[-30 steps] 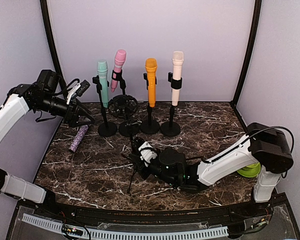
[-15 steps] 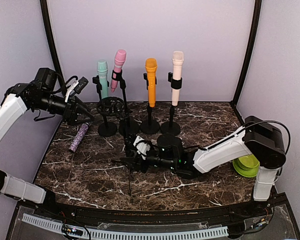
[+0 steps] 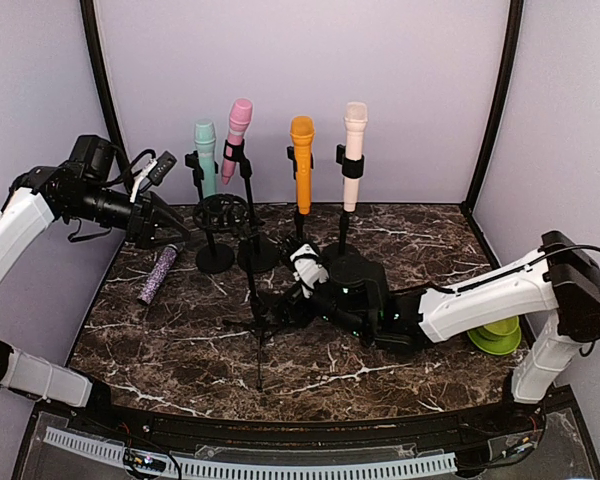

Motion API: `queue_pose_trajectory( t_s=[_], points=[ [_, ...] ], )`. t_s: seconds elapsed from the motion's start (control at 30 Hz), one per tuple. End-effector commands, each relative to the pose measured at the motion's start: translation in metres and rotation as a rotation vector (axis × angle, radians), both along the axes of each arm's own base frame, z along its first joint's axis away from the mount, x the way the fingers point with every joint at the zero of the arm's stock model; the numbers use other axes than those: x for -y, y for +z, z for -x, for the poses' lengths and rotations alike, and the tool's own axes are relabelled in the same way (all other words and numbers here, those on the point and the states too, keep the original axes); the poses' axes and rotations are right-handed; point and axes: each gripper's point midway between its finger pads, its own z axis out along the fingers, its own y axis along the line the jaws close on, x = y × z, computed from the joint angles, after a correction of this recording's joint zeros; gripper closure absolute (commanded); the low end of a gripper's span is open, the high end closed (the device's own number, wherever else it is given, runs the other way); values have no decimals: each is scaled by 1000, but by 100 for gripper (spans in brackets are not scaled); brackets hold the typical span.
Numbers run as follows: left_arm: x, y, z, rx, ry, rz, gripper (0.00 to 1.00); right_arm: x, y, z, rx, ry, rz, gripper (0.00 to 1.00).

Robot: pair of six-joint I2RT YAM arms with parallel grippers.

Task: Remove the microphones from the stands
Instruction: Adjust the microphone stand at the center of the board.

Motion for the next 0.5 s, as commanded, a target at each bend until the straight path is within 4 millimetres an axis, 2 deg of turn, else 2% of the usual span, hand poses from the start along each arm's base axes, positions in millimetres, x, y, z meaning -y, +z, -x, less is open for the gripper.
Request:
queue_pose_trajectory(
  t_s=[0.0, 0.07, 0.13, 0.23, 0.33, 0.4, 0.47],
  points=[
    [6, 28, 2, 34, -13, 62, 15, 32, 11, -8, 136, -284, 184, 0],
    [6, 32, 2, 34, -11, 70, 13, 45, 22, -7, 230, -387, 239, 0],
    [6, 33, 2, 39, -8, 67, 11, 42, 32, 0, 253, -368, 234, 0],
    [4, 33, 1, 50, 7, 54, 8, 25, 38, 17, 221, -212, 221, 0],
    [2, 35, 1, 59, 19, 52, 6, 8, 31, 30, 133, -77, 200, 0],
    [3, 39, 0, 61, 25, 65, 5, 0, 36, 45, 98, 28, 185, 0],
    [5, 42, 0, 63, 21, 82, 5, -5, 30, 54, 62, 88, 186, 1]
  ],
)
